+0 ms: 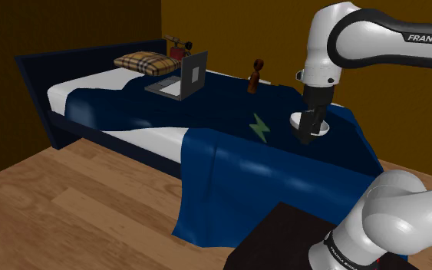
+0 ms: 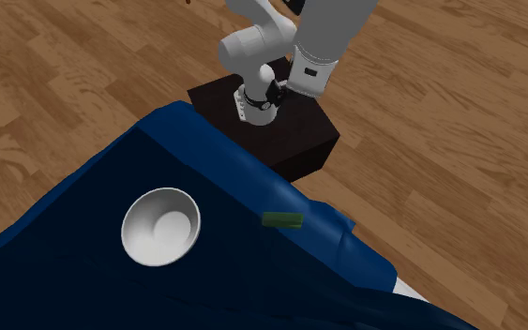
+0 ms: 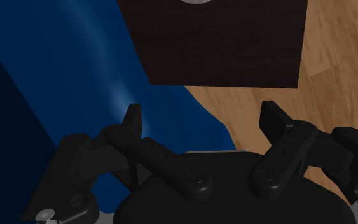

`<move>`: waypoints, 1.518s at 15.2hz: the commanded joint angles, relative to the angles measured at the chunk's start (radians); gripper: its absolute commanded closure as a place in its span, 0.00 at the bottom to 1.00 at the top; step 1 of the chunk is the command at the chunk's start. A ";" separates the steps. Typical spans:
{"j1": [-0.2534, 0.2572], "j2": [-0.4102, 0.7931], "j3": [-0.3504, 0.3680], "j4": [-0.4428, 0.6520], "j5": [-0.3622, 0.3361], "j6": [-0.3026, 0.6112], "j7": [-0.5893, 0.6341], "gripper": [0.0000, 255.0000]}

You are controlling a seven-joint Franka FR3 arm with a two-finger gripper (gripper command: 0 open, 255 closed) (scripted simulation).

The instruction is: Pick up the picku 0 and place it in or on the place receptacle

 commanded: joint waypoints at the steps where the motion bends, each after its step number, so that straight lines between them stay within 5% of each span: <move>1: 0.000 0.000 0.000 0.000 0.000 0.000 0.000 0.00; 8: -0.001 0.063 -0.174 -0.059 -0.111 0.257 -0.266 0.00; 14: 0.027 0.199 -0.330 -0.040 -0.139 0.485 -0.499 0.00; 19: 0.088 0.357 -0.465 0.026 -0.084 0.657 -0.717 0.00; 23: 0.160 0.507 -0.574 0.110 0.034 0.763 -0.927 0.00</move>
